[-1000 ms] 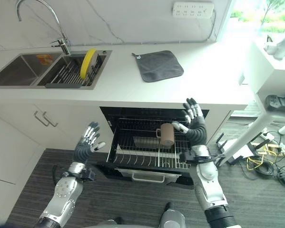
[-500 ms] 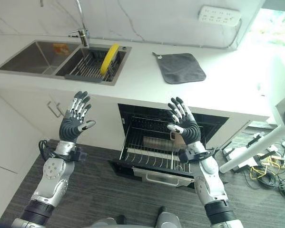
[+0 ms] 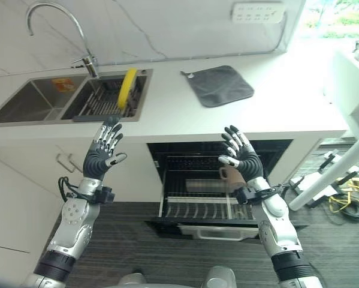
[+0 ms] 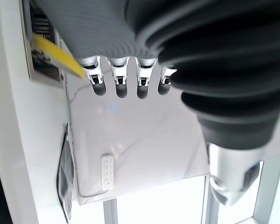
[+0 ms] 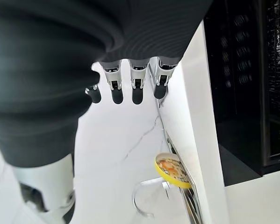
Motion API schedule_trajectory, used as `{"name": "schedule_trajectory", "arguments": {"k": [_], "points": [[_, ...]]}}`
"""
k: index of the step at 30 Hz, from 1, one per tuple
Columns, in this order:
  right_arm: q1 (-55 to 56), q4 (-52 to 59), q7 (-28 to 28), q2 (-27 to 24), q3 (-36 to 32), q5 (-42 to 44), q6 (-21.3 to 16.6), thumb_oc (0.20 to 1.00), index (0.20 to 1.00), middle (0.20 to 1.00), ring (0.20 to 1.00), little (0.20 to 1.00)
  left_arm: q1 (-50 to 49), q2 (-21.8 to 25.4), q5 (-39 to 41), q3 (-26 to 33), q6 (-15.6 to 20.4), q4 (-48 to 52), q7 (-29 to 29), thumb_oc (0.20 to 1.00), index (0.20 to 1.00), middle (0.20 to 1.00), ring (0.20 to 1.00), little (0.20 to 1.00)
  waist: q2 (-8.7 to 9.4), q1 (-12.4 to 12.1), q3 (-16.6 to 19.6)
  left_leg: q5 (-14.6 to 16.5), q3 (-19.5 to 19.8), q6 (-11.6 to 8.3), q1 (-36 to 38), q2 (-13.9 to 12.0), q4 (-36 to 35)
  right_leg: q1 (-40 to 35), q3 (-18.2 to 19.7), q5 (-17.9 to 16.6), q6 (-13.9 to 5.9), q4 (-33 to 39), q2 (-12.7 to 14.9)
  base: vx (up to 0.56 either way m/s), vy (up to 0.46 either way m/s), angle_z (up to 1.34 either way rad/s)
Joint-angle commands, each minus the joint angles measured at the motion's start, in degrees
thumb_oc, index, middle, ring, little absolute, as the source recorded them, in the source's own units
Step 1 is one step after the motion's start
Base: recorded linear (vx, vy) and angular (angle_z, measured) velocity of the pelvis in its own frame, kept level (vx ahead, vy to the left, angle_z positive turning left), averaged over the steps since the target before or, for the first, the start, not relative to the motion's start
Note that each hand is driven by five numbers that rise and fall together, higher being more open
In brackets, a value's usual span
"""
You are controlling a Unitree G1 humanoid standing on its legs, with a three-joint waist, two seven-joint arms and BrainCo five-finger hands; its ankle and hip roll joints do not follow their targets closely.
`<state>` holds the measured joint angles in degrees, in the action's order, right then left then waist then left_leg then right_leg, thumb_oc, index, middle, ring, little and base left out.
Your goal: Place the dishes in the dishwasher.
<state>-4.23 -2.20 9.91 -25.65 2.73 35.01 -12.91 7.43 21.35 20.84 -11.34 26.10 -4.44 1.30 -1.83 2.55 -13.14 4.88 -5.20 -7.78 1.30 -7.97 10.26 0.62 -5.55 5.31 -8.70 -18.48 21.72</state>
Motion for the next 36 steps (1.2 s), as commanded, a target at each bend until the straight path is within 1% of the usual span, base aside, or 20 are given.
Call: {"name": "schedule_trajectory", "arguments": {"k": [1,2,3,4,5,8,9,12,16,18,19,20,22,23,26,30,32,34,35,36], "points": [[-1.21,6.20,1.74,1.80,-3.09,2.71,-2.73,1.000,1.000,1.000,1.000,1.000,-0.60,3.31,-2.65,3.49,0.62,6.96,-1.20,1.000,1.000,1.000,1.000,1.000,-0.39,-0.84,0.35,-3.86,0.99,3.49,2.34,-1.53,-4.48,-0.78,-4.59,-3.24,-1.93,-1.66,-1.88,0.04,0.414,-0.16],[-0.54,7.10,3.17,2.16,-3.37,2.89,-2.45,1.000,1.000,1.000,1.000,1.000,-1.67,3.77,-3.79,4.32,0.42,7.78,-2.19,1.000,1.000,1.000,1.000,1.000,-0.32,-1.31,0.47,-3.59,-0.60,4.49,2.63,-0.74,-5.04,0.06,-6.03,-4.70,-2.19,-2.95,-1.96,0.00,0.529,-0.83],[0.03,8.39,3.73,2.26,-3.30,3.83,-2.60,1.000,1.000,1.000,1.000,1.000,-3.02,4.84,-4.76,5.66,0.24,9.12,-3.45,1.000,1.000,1.000,1.000,1.000,-0.47,-2.26,0.83,-3.38,-3.73,6.85,3.43,0.83,-7.41,1.49,-8.60,-3.25,-1.82,-7.11,-4.66,-0.02,0.534,-1.72],[0.23,8.76,3.56,2.28,-3.04,4.10,-3.04,1.000,1.000,1.000,1.000,1.000,-2.67,5.44,-4.70,6.28,-0.29,9.23,-3.47,1.000,1.000,1.000,1.000,1.000,-0.51,-2.30,1.48,-3.33,-4.78,8.00,3.01,2.24,-8.42,2.15,-10.13,-1.53,-0.70,-8.15,-9.44,-0.04,0.577,-2.13],[-1.38,7.32,3.44,2.59,-0.60,2.75,-4.53,1.000,1.000,1.000,1.000,1.000,-1.72,4.91,-4.90,6.65,-0.10,8.56,-5.15,1.000,1.000,1.000,1.000,1.000,0.81,-3.39,2.00,-2.49,-6.81,8.57,2.81,6.58,-9.19,1.23,-14.30,-0.33,1.48,-4.20,-16.76,-0.03,0.348,-1.38],[-3.65,5.02,3.25,2.86,1.35,3.28,-6.67,1.000,1.000,1.000,1.000,1.000,-1.79,4.45,-5.65,7.03,-0.22,7.94,-5.72,1.000,1.000,1.000,1.000,1.000,0.91,-4.79,1.98,-2.67,-7.02,8.37,2.10,8.17,-8.84,0.15,-16.58,-0.13,3.11,0.75,-18.45,-0.01,0.045,-0.45],[-4.27,4.60,2.90,2.91,1.71,3.39,-6.91,1.000,1.000,1.000,1.000,1.000,-2.02,4.22,-5.65,7.10,0.00,7.37,-5.38,1.000,1.000,1.000,1.000,1.000,1.02,-4.91,1.86,-2.69,-6.39,8.25,2.46,8.70,-9.11,-1.37,-16.00,1.79,4.32,3.78,-19.90,0.01,-0.069,-0.39],[-4.79,4.82,2.59,3.12,2.07,3.65,-7.67,1.000,1.000,1.000,1.000,1.000,-4.46,3.35,-6.08,7.93,1.37,7.60,-4.11,1.000,1.000,1.000,1.000,1.000,0.96,-5.37,2.30,-2.62,-6.19,7.82,2.49,9.28,-8.52,-3.33,-15.40,1.75,5.38,9.31,-21.22,0.02,-0.050,-0.06],[-4.94,5.03,2.87,3.05,2.30,3.26,-8.11,1.000,1.000,1.000,1.000,1.000,-4.81,3.50,-5.81,7.43,2.95,6.08,-3.82,1.000,1.000,1.000,1.000,1.000,1.26,-4.64,2.97,-1.07,-6.81,7.84,1.44,9.83,-4.78,-3.79,-13.93,0.39,6.19,11.92,-21.35,0.00,-0.071,-0.03],[-4.84,5.20,2.56,2.78,2.21,2.84,-8.82,1.000,1.000,1.000,1.000,1.000,-4.32,3.54,-5.17,7.02,3.50,5.15,-3.34,1.000,1.000,1.000,1.000,1.000,2.30,-4.52,2.65,1.53,-8.00,7.39,-1.67,9.97,4.35,-4.16,-13.93,0.04,6.84,12.14,-19.88,-0.02,-0.083,0.06],[-4.92,5.24,2.21,2.36,2.19,3.18,-9.04,1.000,1.000,1.000,1.000,1.000,-4.20,3.50,-5.07,6.75,3.60,4.94,-3.13,1.000,1.000,1.000,1.000,1.000,2.37,-4.75,2.19,1.02,-7.35,6.47,-3.50,9.31,7.91,-4.64,-13.69,-0.05,7.05,12.13,-19.66,0.04,-0.017,0.06],[-5.64,4.92,2.21,2.29,2.41,3.38,-8.89,1.000,1.000,1.000,1.000,1.000,-4.22,3.43,-5.23,6.45,3.42,4.97,-3.08,1.000,1.000,1.000,1.000,1.000,2.15,-5.02,1.73,-0.91,-5.82,5.84,-5.23,8.54,8.40,-4.38,-12.74,-0.74,7.03,12.04,-19.44,0.07,0.052,-0.21],[-6.10,4.78,2.50,2.55,2.60,3.02,-8.71,1.000,1.000,1.000,1.000,1.000,-4.49,3.32,-5.34,6.61,3.32,5.05,-2.88,1.000,1.000,1.000,1.000,1.000,1.78,-5.16,1.44,-2.30,-5.51,5.33,-5.20,6.96,6.58,-4.58,-12.17,-0.85,6.94,12.28,-19.36,0.08,0.147,-0.55],[-6.31,5.03,2.68,2.73,2.96,1.92,-8.47,1.000,1.000,1.000,1.000,1.000,-4.80,3.38,-4.75,6.85,3.71,4.87,-2.79,1.000,1.000,1.000,1.000,1.000,1.06,-5.02,1.36,-6.44,-5.02,3.54,-5.29,3.65,3.55,-5.29,-11.57,-0.89,6.77,13.41,-19.12,0.09,0.237,-0.53],[-6.40,5.83,2.85,2.19,3.89,0.52,-7.38,1.000,1.000,1.000,1.000,1.000,-4.81,3.36,-3.63,7.37,4.20,4.25,-2.91,1.000,1.000,1.000,1.000,1.000,-0.54,-4.49,1.31,-13.73,-2.30,0.76,-5.52,-1.65,-3.33,-6.33,-9.36,-0.46,6.46,14.73,-18.69,0.13,0.322,-0.44],[-4.56,7.83,2.77,1.49,4.20,0.26,-5.31,1.000,1.000,1.000,1.000,1.000,-5.45,3.01,-2.07,8.10,4.26,3.45,-1.62,1.000,1.000,1.000,1.000,1.000,-1.60,-3.31,1.22,-17.78,0.81,-0.46,-5.01,-5.46,-8.48,-6.53,-6.42,1.12,6.09,13.17,-17.89,0.21,0.394,-0.52],[-3.45,8.77,2.73,1.32,3.95,0.21,-4.75,1.000,1.000,1.000,1.000,1.000,-5.72,2.88,-1.65,8.25,4.25,3.27,-0.64,1.000,1.000,1.000,1.000,1.000,-1.90,-2.88,1.11,-18.53,1.13,-0.62,-4.94,-6.29,-9.37,-6.60,-5.60,1.82,5.95,12.07,-17.57,0.23,0.375,-0.38],[-2.72,9.21,3.49,1.30,3.71,0.44,-4.12,1.000,1.000,1.000,1.000,1.000,-6.09,2.80,-1.46,8.36,4.00,3.35,-0.34,1.000,1.000,1.000,1.000,1.000,-2.31,-2.90,0.85,-18.65,3.46,-0.56,-5.17,-6.02,-9.40,-6.74,-3.94,2.71,5.67,10.51,-17.09,0.29,0.455,-0.28],[-2.87,9.25,4.22,1.03,3.57,1.14,-3.71,1.000,1.000,1.000,1.000,1.000,-6.00,2.63,-1.82,8.10,3.59,3.23,-0.85,1.000,1.000,1.000,1.000,1.000,-2.38,-3.22,0.93,-14.91,4.75,0.20,-4.23,-4.27,-9.63,-6.58,-2.99,2.89,4.64,9.46,-15.88,0.25,0.413,-0.33],[-2.84,9.21,4.38,1.11,3.58,1.22,-3.72,1.000,1.000,1.000,1.000,1.000,-5.98,2.60,-2.07,8.04,3.40,3.31,-1.10,1.000,1.000,1.000,1.000,1.000,-2.33,-3.34,0.95,-14.10,4.85,0.29,-4.06,-3.97,-9.54,-6.46,-2.83,2.92,4.41,9.16,-15.52,0.28,0.514,-1.00]]}}
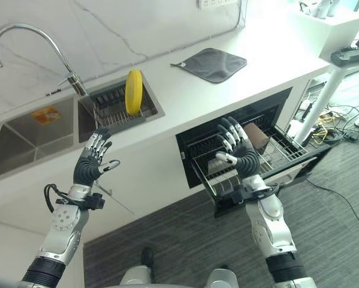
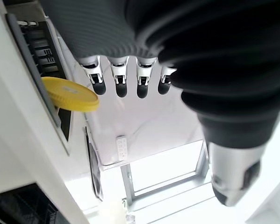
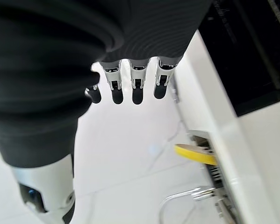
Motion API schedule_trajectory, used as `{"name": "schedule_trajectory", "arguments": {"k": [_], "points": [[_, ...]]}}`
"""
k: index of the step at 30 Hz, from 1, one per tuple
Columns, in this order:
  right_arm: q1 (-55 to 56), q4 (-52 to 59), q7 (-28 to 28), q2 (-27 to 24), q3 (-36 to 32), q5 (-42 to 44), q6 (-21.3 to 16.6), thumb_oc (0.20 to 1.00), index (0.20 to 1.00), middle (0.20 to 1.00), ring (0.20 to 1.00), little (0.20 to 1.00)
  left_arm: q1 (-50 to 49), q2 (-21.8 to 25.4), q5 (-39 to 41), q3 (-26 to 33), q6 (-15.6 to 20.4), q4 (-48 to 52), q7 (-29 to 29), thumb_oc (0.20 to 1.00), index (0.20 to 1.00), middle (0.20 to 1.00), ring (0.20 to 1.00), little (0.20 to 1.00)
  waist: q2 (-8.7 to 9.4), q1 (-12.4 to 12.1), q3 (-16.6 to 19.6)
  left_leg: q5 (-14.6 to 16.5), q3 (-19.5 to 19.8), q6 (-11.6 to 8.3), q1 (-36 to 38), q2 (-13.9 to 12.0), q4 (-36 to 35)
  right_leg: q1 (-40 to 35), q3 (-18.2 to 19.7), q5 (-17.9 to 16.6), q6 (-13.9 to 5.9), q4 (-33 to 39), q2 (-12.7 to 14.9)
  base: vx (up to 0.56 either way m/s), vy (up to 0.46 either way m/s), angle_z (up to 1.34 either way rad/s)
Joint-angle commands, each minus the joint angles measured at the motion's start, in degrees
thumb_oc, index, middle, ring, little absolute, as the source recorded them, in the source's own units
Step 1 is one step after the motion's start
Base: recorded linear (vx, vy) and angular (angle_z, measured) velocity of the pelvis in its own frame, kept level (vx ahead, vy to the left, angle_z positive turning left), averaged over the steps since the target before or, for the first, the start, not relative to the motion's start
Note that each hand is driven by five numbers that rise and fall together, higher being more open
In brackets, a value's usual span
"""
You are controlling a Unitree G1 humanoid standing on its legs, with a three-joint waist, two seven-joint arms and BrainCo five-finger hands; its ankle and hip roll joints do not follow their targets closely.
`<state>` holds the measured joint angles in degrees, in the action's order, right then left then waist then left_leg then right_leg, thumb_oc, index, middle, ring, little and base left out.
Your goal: Place the dishes in the dishwasher.
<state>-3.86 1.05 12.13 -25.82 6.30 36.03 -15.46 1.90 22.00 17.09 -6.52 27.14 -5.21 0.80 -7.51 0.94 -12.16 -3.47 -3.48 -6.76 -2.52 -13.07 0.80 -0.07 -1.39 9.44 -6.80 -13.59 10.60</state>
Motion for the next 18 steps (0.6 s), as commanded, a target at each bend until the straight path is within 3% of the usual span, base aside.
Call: {"name": "schedule_trajectory", "arguments": {"k": [1,5,8,10,12,15,18], "points": [[-2.65,5.95,2.59,1.70,-0.73,0.95,-0.71,1.000,1.000,1.000,1.000,1.000,0.21,2.18,0.69,2.76,0.79,4.17,-0.39,1.000,1.000,1.000,1.000,1.000,3.42,-1.97,0.23,-2.57,3.44,0.02,0.29,2.66,0.76,-5.20,-7.17,-0.74,1.55,1.99,-2.35,0.19,0.364,-1.02],[-0.25,6.19,3.38,3.04,-2.60,1.61,-0.17,1.000,1.000,1.000,1.000,1.000,1.07,2.68,-1.97,1.79,-1.41,4.86,0.70,1.000,1.000,1.000,1.000,1.000,3.67,-2.48,0.88,0.06,3.69,2.73,1.80,6.18,0.49,-3.62,-8.06,0.44,-0.34,-4.48,0.33,0.18,0.328,-0.32],[0.84,6.70,3.62,4.55,-1.93,0.53,-0.07,1.000,1.000,1.000,1.000,1.000,0.82,3.23,-2.89,1.88,-2.55,5.62,-0.04,1.000,1.000,1.000,1.000,1.000,4.00,-3.16,0.98,1.07,2.08,5.52,3.73,8.34,-0.64,0.30,-10.38,-2.04,-1.49,-12.21,0.49,0.13,0.177,-0.11],[0.76,6.60,3.77,5.09,-1.48,0.27,-0.11,1.000,1.000,1.000,1.000,1.000,0.53,3.72,-3.18,2.29,-2.63,5.74,-0.66,1.000,1.000,1.000,1.000,1.000,4.30,-3.67,0.74,1.19,0.73,5.98,4.60,8.53,-1.37,1.39,-11.65,-2.88,-1.65,-12.17,0.03,0.10,-0.001,-0.33],[-1.31,4.35,5.37,4.75,0.50,0.82,-1.24,1.000,1.000,1.000,1.000,1.000,-1.39,4.83,-2.62,4.70,-2.84,7.66,-2.56,1.000,1.000,1.000,1.000,1.000,5.37,-5.23,-0.53,2.04,-3.49,4.55,5.31,8.02,-0.66,-0.35,-17.98,-4.42,0.04,-0.05,-1.53,0.10,-0.156,-0.99],[-3.33,3.09,5.37,3.55,1.37,0.70,-1.43,1.000,1.000,1.000,1.000,1.000,-2.44,4.48,-1.99,4.94,-2.28,8.28,-3.75,1.000,1.000,1.000,1.000,1.000,5.83,-5.47,0.26,1.72,-3.10,4.29,5.07,8.26,-1.27,-1.54,-17.14,-5.19,1.07,4.84,-3.30,0.06,-0.179,-0.86],[-4.16,2.52,5.55,2.61,1.85,0.91,-1.25,1.000,1.000,1.000,1.000,1.000,-4.06,3.68,-2.02,4.92,-1.75,8.72,-5.15,1.000,1.000,1.000,1.000,1.000,6.50,-5.97,0.86,0.90,-3.52,2.76,3.09,7.30,0.17,-3.41,-17.18,-5.84,2.15,9.00,-4.50,0.06,-0.187,-0.20]]}}
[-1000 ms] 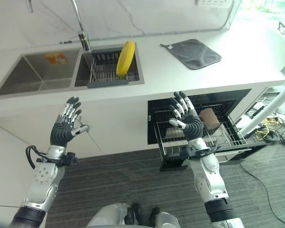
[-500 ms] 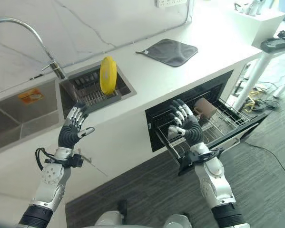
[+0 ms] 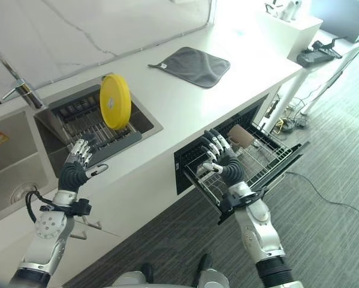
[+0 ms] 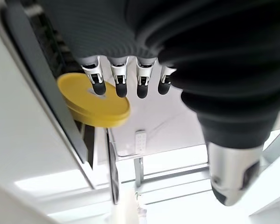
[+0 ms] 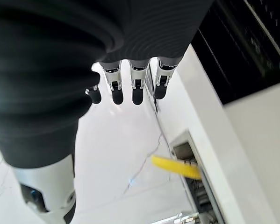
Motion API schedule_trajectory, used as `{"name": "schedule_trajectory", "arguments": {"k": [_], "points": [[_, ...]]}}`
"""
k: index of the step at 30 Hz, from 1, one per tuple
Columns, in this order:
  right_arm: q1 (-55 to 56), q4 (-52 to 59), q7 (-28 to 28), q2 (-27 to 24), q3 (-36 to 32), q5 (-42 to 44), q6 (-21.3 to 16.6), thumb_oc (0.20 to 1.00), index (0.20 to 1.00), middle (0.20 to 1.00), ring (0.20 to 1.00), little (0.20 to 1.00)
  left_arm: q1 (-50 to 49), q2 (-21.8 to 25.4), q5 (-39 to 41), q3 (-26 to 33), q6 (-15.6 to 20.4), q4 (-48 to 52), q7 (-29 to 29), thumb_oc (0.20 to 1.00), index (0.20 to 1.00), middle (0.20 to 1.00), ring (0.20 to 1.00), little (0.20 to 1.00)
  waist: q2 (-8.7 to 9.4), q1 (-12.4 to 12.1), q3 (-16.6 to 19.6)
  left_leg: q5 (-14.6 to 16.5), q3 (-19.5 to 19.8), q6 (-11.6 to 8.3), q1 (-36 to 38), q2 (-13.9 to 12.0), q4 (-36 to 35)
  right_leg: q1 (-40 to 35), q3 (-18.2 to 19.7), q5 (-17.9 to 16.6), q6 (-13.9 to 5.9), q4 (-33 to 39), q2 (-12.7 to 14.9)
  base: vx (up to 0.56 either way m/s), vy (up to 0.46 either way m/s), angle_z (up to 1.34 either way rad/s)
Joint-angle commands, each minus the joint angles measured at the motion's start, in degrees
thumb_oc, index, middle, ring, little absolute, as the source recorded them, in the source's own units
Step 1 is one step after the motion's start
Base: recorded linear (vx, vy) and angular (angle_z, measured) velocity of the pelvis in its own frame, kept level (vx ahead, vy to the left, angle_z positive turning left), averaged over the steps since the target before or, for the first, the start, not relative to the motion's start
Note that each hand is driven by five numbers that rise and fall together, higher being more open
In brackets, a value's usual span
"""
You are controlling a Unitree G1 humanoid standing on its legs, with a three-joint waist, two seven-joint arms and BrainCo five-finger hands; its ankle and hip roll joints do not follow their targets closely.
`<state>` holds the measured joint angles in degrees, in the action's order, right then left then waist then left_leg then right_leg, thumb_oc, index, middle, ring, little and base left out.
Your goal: Place the dishes in the dishwasher.
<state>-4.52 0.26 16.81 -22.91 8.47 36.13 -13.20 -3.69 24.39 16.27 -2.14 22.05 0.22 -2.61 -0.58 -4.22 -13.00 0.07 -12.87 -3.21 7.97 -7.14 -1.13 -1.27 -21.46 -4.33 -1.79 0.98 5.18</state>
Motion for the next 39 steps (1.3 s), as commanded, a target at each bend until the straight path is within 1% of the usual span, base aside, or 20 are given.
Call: {"name": "schedule_trajectory", "arguments": {"k": [1,3,6,8,9,10,12,13,15,17,18,22,24,26,29,32,35,37,38,39], "points": [[-3.71,3.27,1.14,-0.54,-0.52,0.89,-3.28,1.000,1.000,1.000,1.000,1.000,1.45,0.98,-1.42,0.42,3.79,2.90,-1.92,1.000,1.000,1.000,1.000,1.000,-0.39,-0.80,1.73,-3.02,5.67,-1.21,-7.86,0.96,2.29,-2.41,2.70,7.64,-2.66,-4.73,0.70,0.02,-0.116,-0.19],[-3.87,3.57,1.28,-0.78,-0.55,0.69,-2.88,1.000,1.000,1.000,1.000,1.000,1.43,0.54,-1.20,0.24,4.24,2.22,-2.10,1.000,1.000,1.000,1.000,1.000,-0.27,-0.59,1.65,-3.82,5.14,-2.14,-8.95,-0.31,2.93,-2.89,2.42,7.24,-2.13,-3.25,0.18,0.02,-0.169,-0.09],[-3.65,3.91,1.76,-0.84,-0.68,0.63,-2.33,1.000,1.000,1.000,1.000,1.000,1.21,-0.01,-1.35,0.37,4.86,1.53,-1.83,1.000,1.000,1.000,1.000,1.000,-0.05,-0.37,1.84,-3.29,4.55,-2.26,-9.13,-0.74,4.12,-2.93,2.06,7.10,-1.72,-2.60,-0.11,0.01,-0.115,0.01],[-3.56,4.10,2.17,-0.95,-0.64,-0.03,-1.89,1.000,1.000,1.000,1.000,1.000,1.00,-0.10,-1.11,0.36,5.38,1.15,-1.49,1.000,1.000,1.000,1.000,1.000,0.39,-0.23,1.72,-2.28,4.35,-1.86,-9.94,-0.05,7.95,-2.75,2.25,6.97,-1.14,-2.51,-0.19,0.02,-0.115,0.06],[-3.58,3.98,2.08,-1.01,-0.31,-0.84,-2.16,1.000,1.000,1.000,1.000,1.000,0.46,-0.30,-0.82,0.34,5.63,1.42,-0.83,1.000,1.000,1.000,1.000,1.000,0.50,-0.58,1.18,-2.39,5.04,-1.61,-12.27,0.69,12.57,-3.03,2.54,6.86,-0.66,-2.49,-0.57,0.05,-0.080,0.09],[-3.62,3.90,1.83,-0.94,-0.16,-1.28,-2.23,1.000,1.000,1.000,1.000,1.000,0.33,-0.38,-0.85,0.24,5.76,1.42,-0.62,1.000,1.000,1.000,1.000,1.000,0.27,-0.60,1.04,-2.92,4.80,-1.71,-12.46,0.30,12.09,-3.14,2.46,6.94,-0.62,-2.60,-0.79,0.12,0.018,0.20],[-3.56,4.03,1.28,0.06,0.99,-2.99,-2.30,1.000,1.000,1.000,1.000,1.000,-0.38,-0.31,-0.57,0.16,5.91,1.62,-0.04,1.000,1.000,1.000,1.000,1.000,-1.16,-1.10,0.58,-8.91,5.16,-3.59,-12.72,-2.09,6.41,-4.55,2.66,7.69,-0.78,-2.65,-1.88,0.19,0.151,0.30],[-3.41,4.02,1.49,0.38,1.30,-3.55,-2.29,1.000,1.000,1.000,1.000,1.000,-0.29,-0.47,-0.60,0.06,5.66,1.52,0.00,1.000,1.000,1.000,1.000,1.000,-1.40,-1.09,0.43,-9.84,4.90,-3.91,-12.86,-3.13,5.77,-5.06,2.47,8.11,-0.79,-3.00,-1.70,0.16,0.153,0.12],[-3.59,4.64,1.68,0.06,2.10,-3.37,-1.64,1.000,1.000,1.000,1.000,1.000,1.23,-0.58,-0.87,-0.75,5.17,0.36,-0.57,1.000,1.000,1.000,1.000,1.000,-1.39,-0.65,0.97,-9.13,2.49,-3.89,-11.74,-4.32,2.83,-5.54,0.97,8.61,-1.24,-3.24,-0.49,0.11,0.184,-0.03],[-3.00,5.16,2.32,-0.11,2.48,-2.71,-1.55,1.000,1.000,1.000,1.000,1.000,2.08,-0.51,-0.89,-1.16,4.58,-0.03,-0.90,1.000,1.000,1.000,1.000,1.000,-1.36,-0.58,1.32,-8.77,2.04,-3.84,-11.13,-4.39,1.95,-5.56,0.00,8.87,-1.53,-3.87,0.23,0.09,0.154,0.06],[-2.67,5.42,2.51,-0.24,2.56,-2.59,-1.61,1.000,1.000,1.000,1.000,1.000,2.01,-0.48,-0.91,-1.01,4.36,-0.15,-0.75,1.000,1.000,1.000,1.000,1.000,-1.31,-0.74,1.59,-7.78,1.65,-3.54,-10.37,-4.05,1.80,-5.45,-0.98,8.99,-1.82,-4.59,1.00,0.08,0.097,0.12],[-3.30,5.46,1.92,-0.68,2.86,-2.05,-2.10,1.000,1.000,1.000,1.000,1.000,1.10,-0.15,-0.35,-0.59,3.79,0.57,-0.48,1.000,1.000,1.000,1.000,1.000,-1.11,-2.24,1.54,-5.06,4.02,-2.80,-8.87,-1.84,2.60,-5.06,-1.58,9.62,-2.00,-6.20,1.89,0.06,0.060,-0.01],[-5.36,4.45,0.83,-0.39,3.63,-2.05,-1.79,1.000,1.000,1.000,1.000,1.000,0.84,0.00,-0.17,-0.66,3.95,0.70,-0.45,1.000,1.000,1.000,1.000,1.000,-1.09,-3.47,1.45,-3.23,6.34,-2.22,-8.70,-0.12,4.28,-4.46,-1.35,9.96,-1.72,-7.38,2.11,0.04,0.044,0.16],[-7.11,3.59,-0.15,0.21,4.61,-2.90,-1.41,1.000,1.000,1.000,1.000,1.000,0.93,0.05,-0.28,-0.86,3.79,0.86,-0.50,1.000,1.000,1.000,1.000,1.000,-1.06,-4.25,1.58,-2.52,7.33,-1.78,-8.56,0.76,4.87,-4.20,-1.38,9.87,-1.65,-7.75,2.16,0.03,0.030,0.29],[-9.77,2.32,-1.37,0.80,6.12,-4.41,-0.83,1.000,1.000,1.000,1.000,1.000,0.87,0.28,-0.09,-1.18,3.17,1.21,-0.45,1.000,1.000,1.000,1.000,1.000,-1.03,-5.44,1.93,-1.69,8.27,-1.32,-8.03,1.77,5.16,-4.52,-1.53,9.91,-1.66,-7.90,2.32,0.05,0.037,0.19],[-13.75,0.72,-3.91,1.42,7.21,-3.97,0.32,1.000,1.000,1.000,1.000,1.000,0.80,0.82,-0.08,-1.72,2.49,1.43,0.03,1.000,1.000,1.000,1.000,1.000,-1.07,-7.00,2.35,-1.75,8.42,-1.17,-7.17,1.83,4.17,-5.44,-2.67,9.78,-1.80,-7.55,2.60,0.07,0.058,0.11],[-18.30,-1.01,-5.10,2.03,7.17,-1.50,2.39,1.000,1.000,1.000,1.000,1.000,1.04,1.51,-0.06,-2.30,1.61,1.60,0.48,1.000,1.000,1.000,1.000,1.000,-1.02,-8.40,2.77,-2.01,7.99,-1.24,-6.77,1.49,3.28,-6.42,-4.31,9.51,-1.98,-6.74,3.01,0.06,0.040,0.12],[-20.44,-1.78,-6.39,2.30,7.12,-1.15,2.51,1.000,1.000,1.000,1.000,1.000,0.92,1.96,0.08,-2.42,1.94,1.38,1.04,1.000,1.000,1.000,1.000,1.000,-0.99,-9.21,2.58,-1.90,8.17,-1.22,-6.36,1.52,3.00,-6.99,-4.80,9.49,-2.07,-6.49,3.14,0.05,0.023,0.17],[-21.73,-2.34,-6.86,2.48,7.09,0.30,2.91,1.000,1.000,1.000,1.000,1.000,0.79,2.22,0.36,-2.38,2.04,1.38,1.64,1.000,1.000,1.000,1.000,1.000,-0.99,-9.74,2.59,-1.92,8.30,-1.18,-6.29,1.57,2.82,-7.24,-5.13,9.37,-2.11,-6.25,3.16,0.05,0.023,0.23],[-23.06,-3.01,-7.40,3.24,7.07,4.45,3.77,1.000,1.000,1.000,1.000,1.000,0.58,2.50,0.37,-2.57,2.37,1.38,2.16,1.000,1.000,1.000,1.000,1.000,-1.02,-10.34,2.54,-1.98,8.49,-1.09,-6.13,1.64,2.53,-7.44,-5.48,9.25,-2.19,-6.10,3.23,0.05,0.033,0.21]]}}
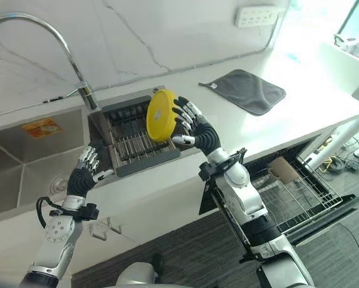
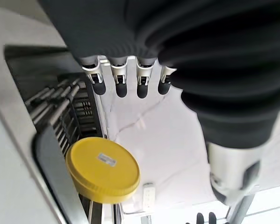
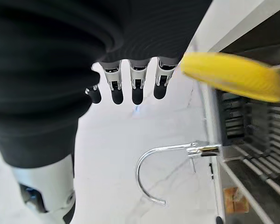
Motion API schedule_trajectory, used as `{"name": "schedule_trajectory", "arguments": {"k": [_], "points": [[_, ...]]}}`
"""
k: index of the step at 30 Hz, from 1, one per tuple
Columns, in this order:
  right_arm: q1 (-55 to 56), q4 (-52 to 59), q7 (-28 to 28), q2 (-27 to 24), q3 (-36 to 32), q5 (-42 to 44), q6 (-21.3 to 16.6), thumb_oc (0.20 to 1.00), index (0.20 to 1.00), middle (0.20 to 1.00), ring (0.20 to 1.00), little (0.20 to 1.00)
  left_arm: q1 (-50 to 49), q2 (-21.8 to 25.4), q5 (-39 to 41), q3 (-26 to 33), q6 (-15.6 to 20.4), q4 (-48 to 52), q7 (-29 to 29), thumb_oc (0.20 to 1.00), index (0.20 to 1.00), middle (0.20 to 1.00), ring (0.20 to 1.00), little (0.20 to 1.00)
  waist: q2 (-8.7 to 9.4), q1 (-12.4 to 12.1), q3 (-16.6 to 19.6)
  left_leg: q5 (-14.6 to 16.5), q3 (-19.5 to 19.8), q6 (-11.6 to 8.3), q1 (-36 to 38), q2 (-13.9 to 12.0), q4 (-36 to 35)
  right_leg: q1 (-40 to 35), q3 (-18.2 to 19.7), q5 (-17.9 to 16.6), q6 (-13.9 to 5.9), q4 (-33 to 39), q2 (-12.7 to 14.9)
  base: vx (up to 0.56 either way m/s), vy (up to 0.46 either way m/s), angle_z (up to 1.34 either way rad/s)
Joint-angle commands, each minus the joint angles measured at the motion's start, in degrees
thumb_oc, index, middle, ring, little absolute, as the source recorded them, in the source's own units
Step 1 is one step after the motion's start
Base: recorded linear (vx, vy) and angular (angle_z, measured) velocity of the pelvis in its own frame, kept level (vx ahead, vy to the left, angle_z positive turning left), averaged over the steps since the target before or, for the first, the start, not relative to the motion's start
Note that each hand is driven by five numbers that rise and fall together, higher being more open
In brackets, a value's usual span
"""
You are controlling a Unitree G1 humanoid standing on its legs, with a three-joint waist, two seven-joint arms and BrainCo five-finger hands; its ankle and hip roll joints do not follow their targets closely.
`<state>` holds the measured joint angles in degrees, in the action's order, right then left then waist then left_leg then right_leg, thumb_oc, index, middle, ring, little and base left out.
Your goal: Place the dishes in the dishwasher.
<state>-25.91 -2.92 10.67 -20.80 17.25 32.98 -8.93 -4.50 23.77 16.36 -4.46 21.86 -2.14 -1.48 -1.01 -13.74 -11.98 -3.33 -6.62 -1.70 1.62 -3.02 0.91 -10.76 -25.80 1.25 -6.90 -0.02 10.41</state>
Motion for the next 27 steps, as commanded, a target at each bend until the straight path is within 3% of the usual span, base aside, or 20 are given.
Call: {"name": "schedule_trajectory", "arguments": {"k": [1,3,7,9,14,21,27], "points": [[-3.33,-0.47,-3.51,1.55,-2.37,6.23,-1.83,1.000,1.000,1.000,1.000,1.000,1.14,3.65,0.31,-0.31,2.47,4.06,1.62,1.000,1.000,1.000,1.000,1.000,-0.54,-1.47,1.54,1.41,2.61,-2.44,0.25,-2.34,0.28,1.86,-1.37,3.58,2.90,-4.93,-1.99,0.07,0.046,0.22],[-8.17,-2.05,-7.19,0.32,-3.91,4.59,-0.56,1.000,1.000,1.000,1.000,1.000,1.16,5.24,0.95,-0.81,2.58,4.10,2.78,1.000,1.000,1.000,1.000,1.000,-0.39,-2.89,1.67,1.58,3.41,-1.95,0.51,-1.84,-0.16,1.50,-1.82,3.44,2.71,-4.74,-1.85,0.11,0.038,0.17],[-11.39,-4.94,-9.26,-1.14,-4.27,6.24,1.12,1.000,1.000,1.000,1.000,1.000,1.54,6.51,1.08,-1.28,2.85,4.01,3.98,1.000,1.000,1.000,1.000,1.000,-0.25,-3.92,1.57,1.28,3.81,-1.78,0.67,-1.63,-0.82,1.17,-2.39,3.17,2.49,-4.51,-1.78,0.07,0.023,0.12],[-12.60,-6.80,-8.74,-1.66,-4.66,11.28,1.81,1.000,1.000,1.000,1.000,1.000,1.55,7.06,0.99,-1.62,3.27,3.91,4.52,1.000,1.000,1.000,1.000,1.000,-0.29,-4.34,1.45,1.08,3.94,-1.77,0.78,-1.65,-1.15,1.08,-2.65,3.05,2.35,-4.52,-1.71,0.06,0.023,0.05],[-15.79,-11.40,-9.44,-4.27,-6.80,10.24,0.14,1.000,1.000,1.000,1.000,1.000,1.79,8.52,1.53,-1.85,2.71,4.39,6.14,1.000,1.000,1.000,1.000,1.000,-0.26,-5.19,1.15,0.67,4.44,-1.69,0.50,-1.58,-1.83,1.17,-3.09,2.83,1.93,-4.47,-1.50,0.04,0.013,0.11],[-17.53,-14.53,-13.02,-7.96,-10.25,12.27,-2.08,1.000,1.000,1.000,1.000,1.000,0.92,10.25,3.08,-1.22,4.99,2.78,7.17,1.000,1.000,1.000,1.000,1.000,-0.15,-5.49,0.60,0.92,5.46,-1.27,0.26,-0.95,-1.76,1.57,-2.29,2.40,1.30,-4.42,-1.26,0.01,-0.004,0.00],[-16.04,-19.26,-14.27,-9.69,-13.21,13.10,-3.84,1.000,1.000,1.000,1.000,1.000,0.93,11.01,3.95,-1.56,5.46,3.43,7.40,1.000,1.000,1.000,1.000,1.000,-1.09,-5.10,0.48,0.74,5.70,-1.04,0.49,-0.77,-2.16,1.70,-1.87,2.25,0.92,-4.46,-0.93,0.04,0.005,0.00]]}}
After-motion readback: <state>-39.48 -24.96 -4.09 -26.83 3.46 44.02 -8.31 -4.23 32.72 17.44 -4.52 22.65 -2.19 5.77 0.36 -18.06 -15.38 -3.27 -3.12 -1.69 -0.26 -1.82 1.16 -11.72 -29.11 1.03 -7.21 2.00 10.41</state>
